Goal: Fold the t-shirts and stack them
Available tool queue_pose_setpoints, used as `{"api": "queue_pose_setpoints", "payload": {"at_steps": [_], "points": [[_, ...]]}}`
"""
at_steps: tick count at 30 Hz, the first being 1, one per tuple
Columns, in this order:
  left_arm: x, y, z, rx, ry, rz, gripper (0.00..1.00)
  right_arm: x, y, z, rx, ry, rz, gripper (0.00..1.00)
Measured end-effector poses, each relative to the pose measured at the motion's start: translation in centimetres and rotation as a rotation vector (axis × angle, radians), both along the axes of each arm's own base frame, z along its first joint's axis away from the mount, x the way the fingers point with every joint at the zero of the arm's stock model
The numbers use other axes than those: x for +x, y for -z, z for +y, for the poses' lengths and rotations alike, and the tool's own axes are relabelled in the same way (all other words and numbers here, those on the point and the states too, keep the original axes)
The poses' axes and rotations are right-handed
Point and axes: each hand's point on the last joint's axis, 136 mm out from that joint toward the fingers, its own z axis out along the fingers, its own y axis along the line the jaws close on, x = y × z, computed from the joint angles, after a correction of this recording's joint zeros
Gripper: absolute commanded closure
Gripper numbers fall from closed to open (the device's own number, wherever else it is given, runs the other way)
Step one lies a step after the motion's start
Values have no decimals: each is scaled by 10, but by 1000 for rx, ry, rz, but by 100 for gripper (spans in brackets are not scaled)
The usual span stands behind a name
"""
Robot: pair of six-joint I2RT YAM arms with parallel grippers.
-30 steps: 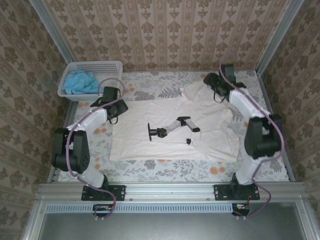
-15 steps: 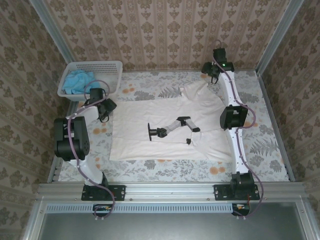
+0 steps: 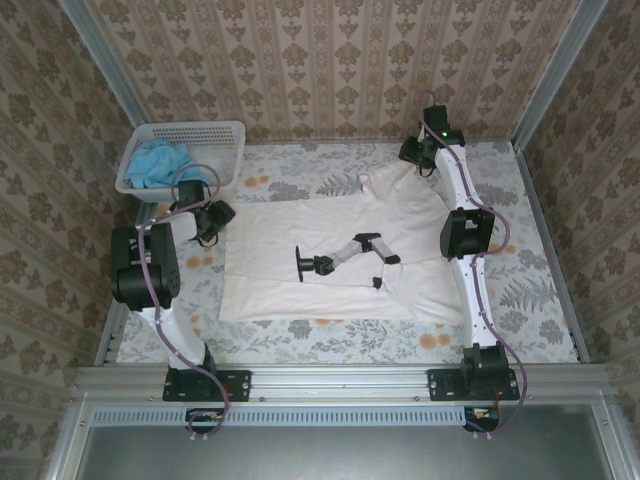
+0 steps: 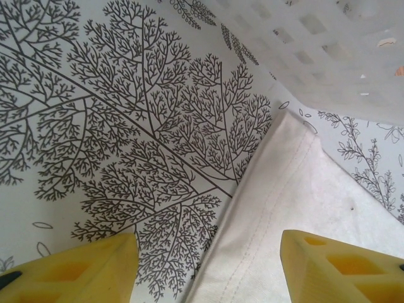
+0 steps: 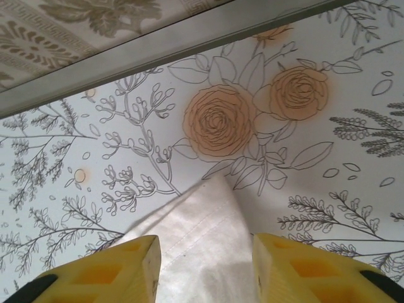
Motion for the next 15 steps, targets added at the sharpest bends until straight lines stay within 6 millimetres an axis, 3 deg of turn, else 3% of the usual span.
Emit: {"api": "queue_pose_setpoints", "payload": {"at_steps": [15], "points": [[11,1,-4,-2,55,28,43,-2,-2,12,71,-28,8,90]]}}
